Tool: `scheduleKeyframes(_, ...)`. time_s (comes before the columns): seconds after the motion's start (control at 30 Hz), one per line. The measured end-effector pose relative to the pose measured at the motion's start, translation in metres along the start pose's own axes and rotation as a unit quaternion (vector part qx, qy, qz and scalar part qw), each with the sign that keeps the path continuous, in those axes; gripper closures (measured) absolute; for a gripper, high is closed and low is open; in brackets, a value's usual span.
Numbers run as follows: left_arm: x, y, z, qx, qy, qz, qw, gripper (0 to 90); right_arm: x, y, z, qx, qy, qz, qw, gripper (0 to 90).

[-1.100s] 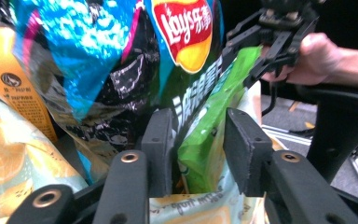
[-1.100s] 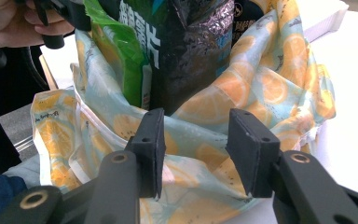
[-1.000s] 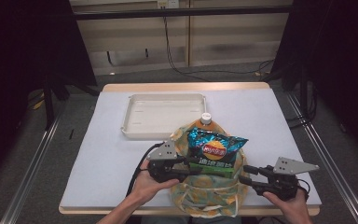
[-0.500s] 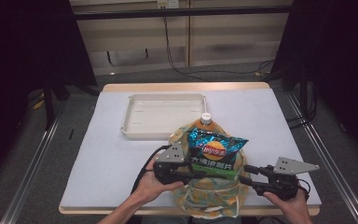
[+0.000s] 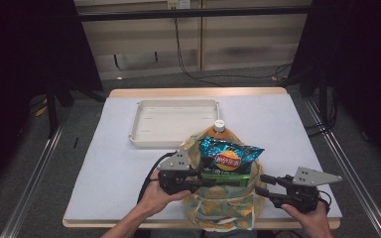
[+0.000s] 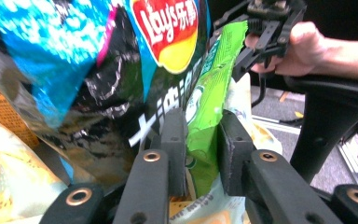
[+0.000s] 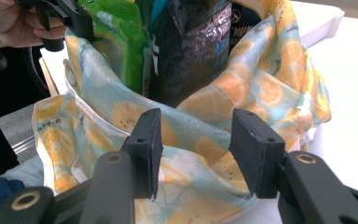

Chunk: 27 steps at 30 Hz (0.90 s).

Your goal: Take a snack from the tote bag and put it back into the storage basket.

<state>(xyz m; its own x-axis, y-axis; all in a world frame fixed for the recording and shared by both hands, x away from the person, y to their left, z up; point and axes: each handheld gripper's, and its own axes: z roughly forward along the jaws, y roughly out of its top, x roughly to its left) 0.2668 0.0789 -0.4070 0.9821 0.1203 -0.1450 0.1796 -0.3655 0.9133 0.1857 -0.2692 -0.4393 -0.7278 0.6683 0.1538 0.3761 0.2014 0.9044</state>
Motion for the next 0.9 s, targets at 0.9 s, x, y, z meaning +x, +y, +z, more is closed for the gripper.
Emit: scheduleKeyframes(0.9,0.001,0.044,-0.015,-0.066,0.013,0.008,0.9977,74.9,0.001,0.002,-0.006,-0.040,-0.018,0.004,0.9990,36.6)
